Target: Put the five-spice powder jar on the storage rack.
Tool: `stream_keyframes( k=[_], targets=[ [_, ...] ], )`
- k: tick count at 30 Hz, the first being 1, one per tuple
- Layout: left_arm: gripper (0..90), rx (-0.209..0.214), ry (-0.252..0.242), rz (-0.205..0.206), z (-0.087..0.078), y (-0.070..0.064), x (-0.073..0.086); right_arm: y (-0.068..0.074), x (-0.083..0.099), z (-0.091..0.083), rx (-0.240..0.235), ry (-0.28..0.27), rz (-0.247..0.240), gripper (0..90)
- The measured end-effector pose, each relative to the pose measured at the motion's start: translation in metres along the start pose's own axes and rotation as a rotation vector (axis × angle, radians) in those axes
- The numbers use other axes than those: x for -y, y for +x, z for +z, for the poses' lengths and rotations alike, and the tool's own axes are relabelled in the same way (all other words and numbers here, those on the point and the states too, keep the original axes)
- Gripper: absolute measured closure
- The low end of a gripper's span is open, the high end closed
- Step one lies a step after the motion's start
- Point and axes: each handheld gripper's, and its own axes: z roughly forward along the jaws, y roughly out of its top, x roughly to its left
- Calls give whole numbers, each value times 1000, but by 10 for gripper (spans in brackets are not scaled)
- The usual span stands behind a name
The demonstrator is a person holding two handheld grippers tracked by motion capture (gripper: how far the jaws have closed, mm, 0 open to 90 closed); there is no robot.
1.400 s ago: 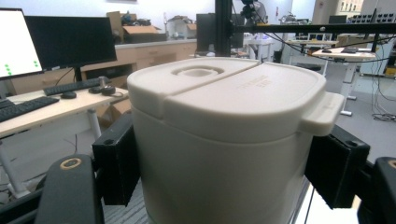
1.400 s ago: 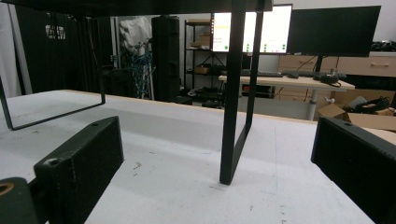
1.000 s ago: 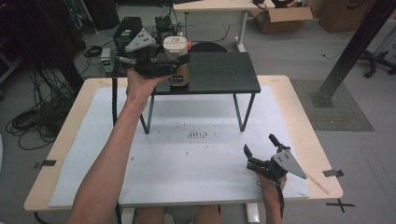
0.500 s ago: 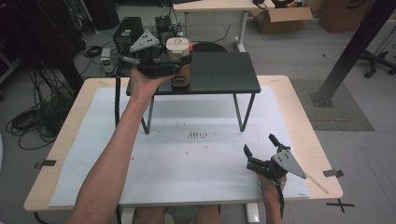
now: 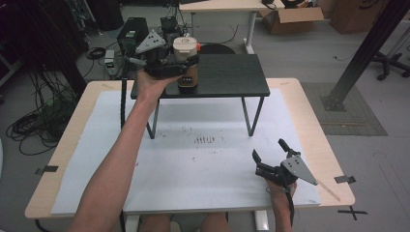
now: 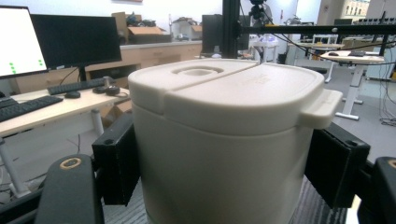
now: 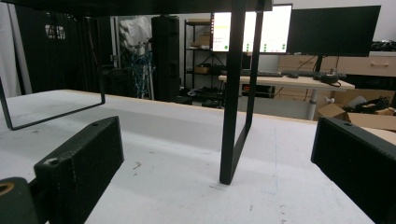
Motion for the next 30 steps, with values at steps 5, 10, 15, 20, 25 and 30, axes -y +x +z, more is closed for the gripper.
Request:
stream_keyframes(
  k=[5, 10, 15, 20, 25, 30],
  targets=[
    [242, -1, 8, -1, 4, 3, -1, 0, 0, 0, 0, 2, 1, 19],
    [242, -1, 4, -1, 4, 3, -1, 0, 0, 0, 0, 1, 1, 19],
    [242, -4, 6, 0, 4, 3, -1, 0, 0, 0, -1, 3, 1, 19],
    [240, -7, 9, 0, 4, 2, -1, 0, 0, 1, -2, 4, 1, 19],
    [240, -7, 5, 0, 4, 2, -1, 0, 0, 1, -2, 4, 0, 19],
    [239, -7, 7, 0, 4, 2, -1, 0, 0, 0, -3, 4, 0, 19]
  ],
)
